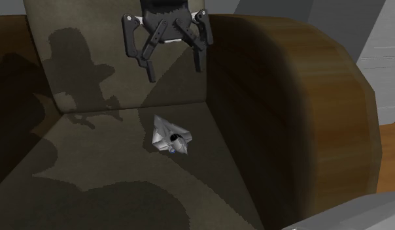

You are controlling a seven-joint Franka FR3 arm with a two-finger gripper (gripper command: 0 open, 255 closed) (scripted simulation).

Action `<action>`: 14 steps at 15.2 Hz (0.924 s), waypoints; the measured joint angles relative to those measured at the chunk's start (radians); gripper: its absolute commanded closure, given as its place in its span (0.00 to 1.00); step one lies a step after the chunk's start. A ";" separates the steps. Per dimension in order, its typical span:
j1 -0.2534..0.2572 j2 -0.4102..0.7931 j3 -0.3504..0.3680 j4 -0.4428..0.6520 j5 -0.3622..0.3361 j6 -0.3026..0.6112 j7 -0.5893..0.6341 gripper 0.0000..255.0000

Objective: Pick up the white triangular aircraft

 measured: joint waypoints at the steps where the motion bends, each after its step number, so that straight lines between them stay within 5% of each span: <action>1: -0.002 0.031 -0.003 -0.005 0.005 0.036 0.003 0.00; 14: -0.008 0.488 -0.024 0.112 0.099 0.385 0.024 0.00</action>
